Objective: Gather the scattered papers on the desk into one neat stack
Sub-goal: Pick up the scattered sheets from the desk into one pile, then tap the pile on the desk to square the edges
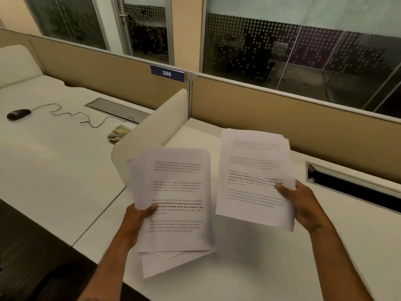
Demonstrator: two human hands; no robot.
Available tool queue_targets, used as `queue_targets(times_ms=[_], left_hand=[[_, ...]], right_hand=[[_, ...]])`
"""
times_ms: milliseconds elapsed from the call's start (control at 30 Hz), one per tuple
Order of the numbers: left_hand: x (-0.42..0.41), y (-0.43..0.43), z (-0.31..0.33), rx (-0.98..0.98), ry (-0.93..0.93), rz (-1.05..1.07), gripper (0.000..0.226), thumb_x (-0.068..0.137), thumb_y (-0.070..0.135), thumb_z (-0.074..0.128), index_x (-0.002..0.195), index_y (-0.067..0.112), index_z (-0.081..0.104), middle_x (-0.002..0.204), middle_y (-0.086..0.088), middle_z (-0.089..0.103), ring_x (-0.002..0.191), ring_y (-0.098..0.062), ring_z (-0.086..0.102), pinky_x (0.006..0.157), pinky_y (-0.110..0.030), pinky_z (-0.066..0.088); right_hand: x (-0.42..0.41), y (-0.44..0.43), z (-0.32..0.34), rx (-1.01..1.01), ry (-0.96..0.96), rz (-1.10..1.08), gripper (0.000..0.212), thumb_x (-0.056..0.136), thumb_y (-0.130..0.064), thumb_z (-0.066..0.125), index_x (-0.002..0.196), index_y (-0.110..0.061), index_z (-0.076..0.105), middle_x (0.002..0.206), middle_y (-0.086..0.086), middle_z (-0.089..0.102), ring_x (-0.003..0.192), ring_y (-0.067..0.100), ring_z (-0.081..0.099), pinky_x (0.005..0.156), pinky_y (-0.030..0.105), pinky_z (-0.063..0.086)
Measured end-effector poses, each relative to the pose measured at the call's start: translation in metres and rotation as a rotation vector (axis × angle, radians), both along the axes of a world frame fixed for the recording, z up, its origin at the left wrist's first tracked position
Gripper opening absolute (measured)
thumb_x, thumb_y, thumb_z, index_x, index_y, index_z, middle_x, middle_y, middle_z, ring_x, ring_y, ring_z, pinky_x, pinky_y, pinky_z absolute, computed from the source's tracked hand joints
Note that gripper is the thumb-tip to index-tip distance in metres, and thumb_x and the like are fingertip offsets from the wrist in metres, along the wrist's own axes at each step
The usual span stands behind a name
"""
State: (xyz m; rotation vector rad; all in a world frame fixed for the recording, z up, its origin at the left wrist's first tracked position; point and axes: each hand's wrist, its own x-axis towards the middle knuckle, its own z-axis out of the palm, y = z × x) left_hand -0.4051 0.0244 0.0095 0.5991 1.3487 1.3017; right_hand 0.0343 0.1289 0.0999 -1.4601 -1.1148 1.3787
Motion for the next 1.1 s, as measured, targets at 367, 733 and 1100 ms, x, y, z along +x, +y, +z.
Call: queue_targets(times_ms=[367,733,1100], left_hand=[[0.128,0.044,0.029,0.062,-0.017,-0.342,0.038,0.077,0.022,0.084,0.111,0.009,0.074,0.107,-0.022,0.078,0.094,-0.045,0.075,0.068,-0.049,0.064],[0.281,0.039,0.031,0.029,0.026,-0.516,0.048,0.079,0.040,0.081,0.116,0.010,0.074,0.114,-0.020,0.077,0.098,-0.039,0.076,0.083,-0.053,0.062],[0.380,0.044,0.042,0.154,0.098,-0.500,0.033,0.083,0.030,0.082,0.112,0.017,0.077,0.112,-0.008,0.080,0.101,-0.029,0.077,0.081,-0.042,0.064]], right_hand=[[-0.004,-0.071,-0.038,-0.131,0.315,0.041,0.040,0.090,-0.021,0.072,0.128,-0.011,0.063,0.123,0.012,0.073,0.111,0.032,0.071,0.087,0.039,0.061],[0.100,-0.098,-0.054,-0.042,0.157,-0.090,0.052,0.078,-0.007,0.082,0.125,-0.015,0.062,0.120,0.006,0.075,0.106,0.027,0.073,0.094,0.050,0.058],[0.203,-0.091,-0.020,0.117,0.050,-0.183,0.025,0.092,-0.011,0.068,0.114,-0.021,0.071,0.105,-0.002,0.079,0.093,0.016,0.076,0.076,0.030,0.063]])
